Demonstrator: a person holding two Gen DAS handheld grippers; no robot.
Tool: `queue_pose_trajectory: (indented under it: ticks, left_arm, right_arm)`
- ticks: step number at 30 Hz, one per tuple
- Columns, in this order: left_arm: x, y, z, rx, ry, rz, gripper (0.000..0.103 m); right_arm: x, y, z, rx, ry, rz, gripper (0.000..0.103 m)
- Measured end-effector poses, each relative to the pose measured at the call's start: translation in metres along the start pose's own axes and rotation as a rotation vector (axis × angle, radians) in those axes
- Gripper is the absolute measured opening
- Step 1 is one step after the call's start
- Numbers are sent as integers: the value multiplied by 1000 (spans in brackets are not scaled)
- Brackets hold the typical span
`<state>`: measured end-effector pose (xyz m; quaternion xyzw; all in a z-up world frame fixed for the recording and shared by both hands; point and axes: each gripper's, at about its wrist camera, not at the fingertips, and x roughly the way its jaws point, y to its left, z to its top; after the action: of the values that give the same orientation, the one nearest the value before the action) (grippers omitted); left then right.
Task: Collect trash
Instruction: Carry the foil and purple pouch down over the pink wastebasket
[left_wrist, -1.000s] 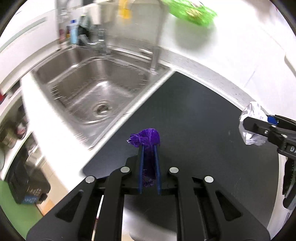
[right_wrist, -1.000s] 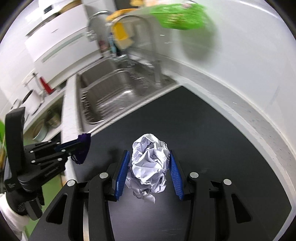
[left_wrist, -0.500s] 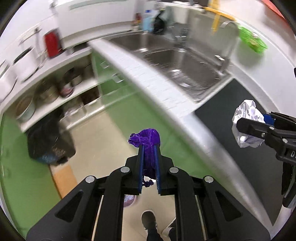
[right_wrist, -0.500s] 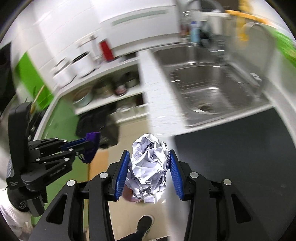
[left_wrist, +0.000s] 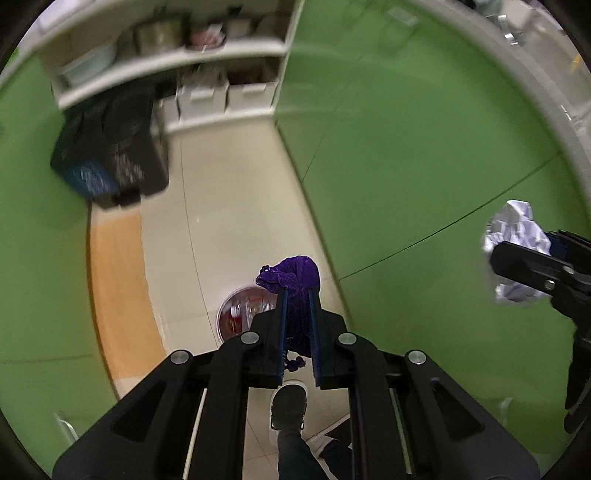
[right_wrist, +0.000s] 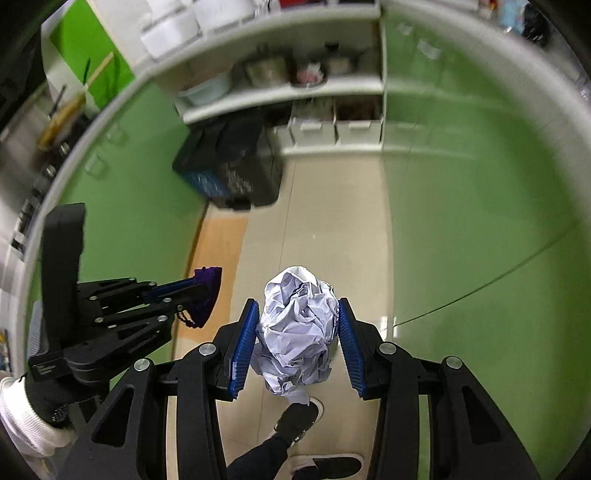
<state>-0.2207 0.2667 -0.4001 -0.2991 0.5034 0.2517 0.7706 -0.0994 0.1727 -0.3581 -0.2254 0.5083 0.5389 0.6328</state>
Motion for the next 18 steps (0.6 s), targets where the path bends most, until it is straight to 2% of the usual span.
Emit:
queue_pose_trajectory:
  ticks: [4,7,8,9,10,11,18]
  left_arm:
    - [71,26,-25,-36,34,1,11]
    - [108,41,-40,-55,41,-6,19]
    - [115,45,-44,-58,43,-2,47]
    - [122,48,-48,-68,44,-2,67]
    - [127,53,-52,-85,37,-7,98]
    - [130,56,-54,-93,28,-6,100]
    - [131,77,-62,-129,34,9,100]
  right_arm:
    - [64,-11,-18,-6,48,-7,42]
    - [95,-20,-31,-4,72,-14,42]
    - [107,-24,-37,3,83,-16,42]
    - [115,-25,-41,6,90,-18,42]
    - [122,-26,-45,8,97,-20,42]
    - [127,-26,-47,9,103,-21,42]
    - [153,-8,-49,-23,140,-6,42]
